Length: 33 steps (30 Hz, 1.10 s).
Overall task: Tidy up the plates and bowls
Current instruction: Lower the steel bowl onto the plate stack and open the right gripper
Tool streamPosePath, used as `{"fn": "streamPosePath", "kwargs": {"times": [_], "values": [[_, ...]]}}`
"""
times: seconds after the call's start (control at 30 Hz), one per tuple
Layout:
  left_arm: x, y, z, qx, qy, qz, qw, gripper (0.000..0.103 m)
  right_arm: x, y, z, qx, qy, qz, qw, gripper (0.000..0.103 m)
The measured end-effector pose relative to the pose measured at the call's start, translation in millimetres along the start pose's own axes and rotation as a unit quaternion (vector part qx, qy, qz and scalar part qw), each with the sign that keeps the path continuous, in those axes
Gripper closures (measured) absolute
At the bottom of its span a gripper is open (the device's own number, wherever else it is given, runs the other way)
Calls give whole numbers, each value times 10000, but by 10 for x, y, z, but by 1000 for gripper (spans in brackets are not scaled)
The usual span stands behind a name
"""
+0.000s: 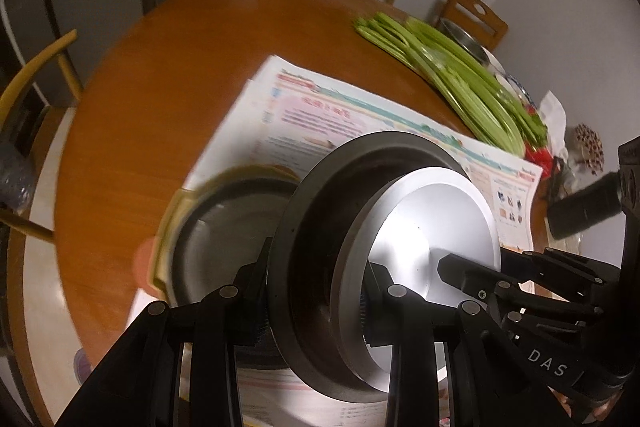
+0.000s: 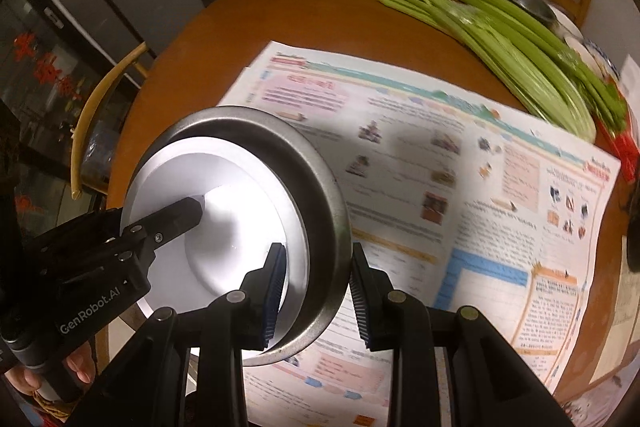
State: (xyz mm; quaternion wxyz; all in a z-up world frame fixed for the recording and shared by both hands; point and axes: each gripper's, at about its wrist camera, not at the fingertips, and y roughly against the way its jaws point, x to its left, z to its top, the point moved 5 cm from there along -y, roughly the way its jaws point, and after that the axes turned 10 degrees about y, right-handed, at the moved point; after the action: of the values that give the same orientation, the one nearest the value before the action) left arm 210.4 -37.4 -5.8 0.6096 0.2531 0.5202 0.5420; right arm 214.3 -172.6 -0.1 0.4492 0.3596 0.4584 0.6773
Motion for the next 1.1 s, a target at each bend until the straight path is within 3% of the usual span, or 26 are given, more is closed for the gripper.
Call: {"fn": "streamPosePath", "kwargs": {"times": [0.57, 0.97, 1.1], "values": [[694, -231, 43, 221, 650, 168, 9975, 68, 575, -507, 242, 447, 469, 45, 9979, 72], [725, -326, 45, 188, 626, 234, 9976, 65, 603, -680, 269, 533, 514, -2, 9973, 71], [712, -333, 44, 232, 631, 183, 9976, 54, 619, -674, 269, 509, 549, -18, 9972, 71]]}}
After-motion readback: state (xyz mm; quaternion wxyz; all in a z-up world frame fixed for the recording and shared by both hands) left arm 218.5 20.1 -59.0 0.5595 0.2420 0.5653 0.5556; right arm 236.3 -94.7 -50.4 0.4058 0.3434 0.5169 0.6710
